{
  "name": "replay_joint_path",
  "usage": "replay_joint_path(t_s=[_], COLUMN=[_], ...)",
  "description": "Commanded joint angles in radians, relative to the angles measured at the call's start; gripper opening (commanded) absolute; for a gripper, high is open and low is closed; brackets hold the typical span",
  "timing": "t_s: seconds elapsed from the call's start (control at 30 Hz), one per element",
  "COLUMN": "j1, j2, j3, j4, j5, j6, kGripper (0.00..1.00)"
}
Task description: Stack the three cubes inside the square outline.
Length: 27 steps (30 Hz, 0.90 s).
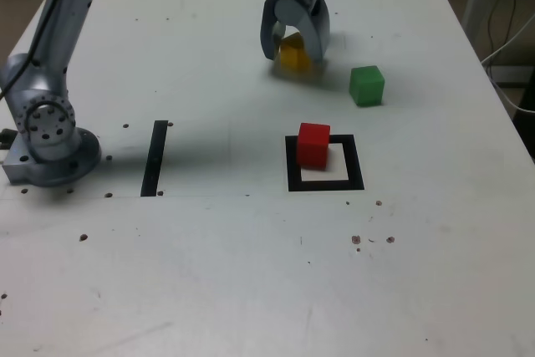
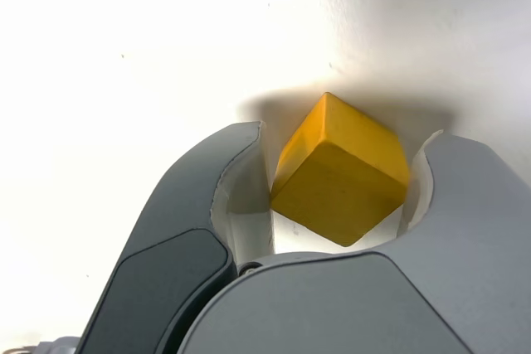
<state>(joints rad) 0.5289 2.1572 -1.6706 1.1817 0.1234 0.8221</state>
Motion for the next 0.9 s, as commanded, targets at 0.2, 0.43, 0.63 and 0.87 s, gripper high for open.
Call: replay_joint_path(t_s=[0.2,0.43,0.63,0.87], j1=[-0.019,-0.091,-0.23,-0.402], j2=[-0.111,-0.188,-0.257,-0.303], j3=[-0.036,-0.052,-0.059,-0.056], j4=[0.06,0.137,0.226,0.275], j5=[-0.046,-0.051,-0.046,-0.05], j6=[-0.003,-0.067,-0.262,-0.505], kGripper=[0.37,0.37,0.37,0.37])
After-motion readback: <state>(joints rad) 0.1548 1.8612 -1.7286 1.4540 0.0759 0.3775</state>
